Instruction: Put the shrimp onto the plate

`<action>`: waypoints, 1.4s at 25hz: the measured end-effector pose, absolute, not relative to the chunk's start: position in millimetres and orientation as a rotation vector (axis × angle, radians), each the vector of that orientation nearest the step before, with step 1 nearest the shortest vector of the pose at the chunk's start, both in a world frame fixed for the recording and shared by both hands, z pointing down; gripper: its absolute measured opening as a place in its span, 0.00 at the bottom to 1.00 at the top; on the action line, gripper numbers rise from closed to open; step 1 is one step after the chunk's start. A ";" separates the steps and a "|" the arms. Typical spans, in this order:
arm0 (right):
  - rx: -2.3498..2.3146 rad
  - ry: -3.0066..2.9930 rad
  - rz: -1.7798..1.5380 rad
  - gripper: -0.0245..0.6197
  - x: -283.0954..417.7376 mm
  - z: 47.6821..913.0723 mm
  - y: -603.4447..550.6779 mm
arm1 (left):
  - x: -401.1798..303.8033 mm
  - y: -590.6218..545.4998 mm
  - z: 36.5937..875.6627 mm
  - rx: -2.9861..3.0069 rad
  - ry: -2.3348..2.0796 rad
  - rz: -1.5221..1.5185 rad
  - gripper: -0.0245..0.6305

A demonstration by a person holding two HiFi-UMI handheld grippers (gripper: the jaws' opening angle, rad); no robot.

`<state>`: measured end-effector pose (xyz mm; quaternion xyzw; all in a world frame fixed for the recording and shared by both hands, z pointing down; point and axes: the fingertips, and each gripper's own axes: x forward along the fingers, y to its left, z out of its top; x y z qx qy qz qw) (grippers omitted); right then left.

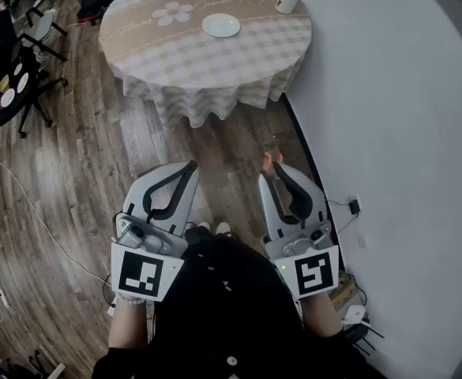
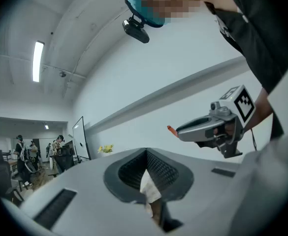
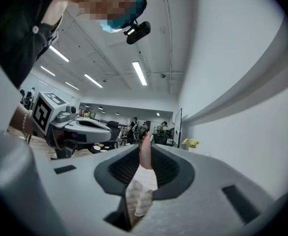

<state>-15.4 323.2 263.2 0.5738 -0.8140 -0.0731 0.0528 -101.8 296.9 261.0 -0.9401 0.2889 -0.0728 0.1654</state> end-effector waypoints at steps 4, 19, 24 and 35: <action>1.747 -2.480 -0.227 0.12 -16.9 260.1 325.3 | -102.3 298.8 259.2 -2.675 0.825 -0.207 0.04; 1.722 -2.518 -0.237 0.12 -16.2 257.3 335.9 | -92.9 309.2 257.1 -2.678 0.803 -0.193 0.04; 1.691 -2.518 -0.258 0.12 -18.7 257.9 338.3 | -90.6 311.7 255.9 -2.677 0.799 -0.193 0.04; 1.679 -2.507 -0.268 0.12 -11.2 259.4 345.4 | -82.8 319.9 254.3 -2.673 0.799 -0.200 0.04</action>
